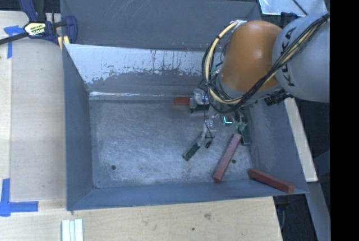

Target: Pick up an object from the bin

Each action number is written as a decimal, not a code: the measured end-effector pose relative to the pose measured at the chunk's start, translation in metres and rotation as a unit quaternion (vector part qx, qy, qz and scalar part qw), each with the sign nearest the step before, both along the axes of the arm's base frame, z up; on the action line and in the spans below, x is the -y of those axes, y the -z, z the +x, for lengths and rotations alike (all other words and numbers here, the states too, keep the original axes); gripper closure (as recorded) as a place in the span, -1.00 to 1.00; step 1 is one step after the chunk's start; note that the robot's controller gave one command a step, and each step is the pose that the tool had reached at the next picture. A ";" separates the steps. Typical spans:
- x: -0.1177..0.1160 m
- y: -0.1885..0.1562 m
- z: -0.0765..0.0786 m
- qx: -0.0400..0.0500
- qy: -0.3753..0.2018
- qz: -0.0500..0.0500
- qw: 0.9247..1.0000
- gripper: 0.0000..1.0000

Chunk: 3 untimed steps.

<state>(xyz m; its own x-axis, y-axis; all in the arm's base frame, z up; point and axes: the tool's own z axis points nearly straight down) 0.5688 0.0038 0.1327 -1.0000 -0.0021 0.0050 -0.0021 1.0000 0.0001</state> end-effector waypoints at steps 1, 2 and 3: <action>0.030 0.060 -0.059 -0.001 -0.050 0.000 0.999 -1.00; 0.028 0.056 -0.056 0.004 -0.051 0.000 0.999 1.00; 0.036 -0.116 -0.030 0.009 -0.021 -0.001 1.000 1.00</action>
Offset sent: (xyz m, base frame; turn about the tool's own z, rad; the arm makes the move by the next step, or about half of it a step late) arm -0.0562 -0.0274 -0.0565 -0.1029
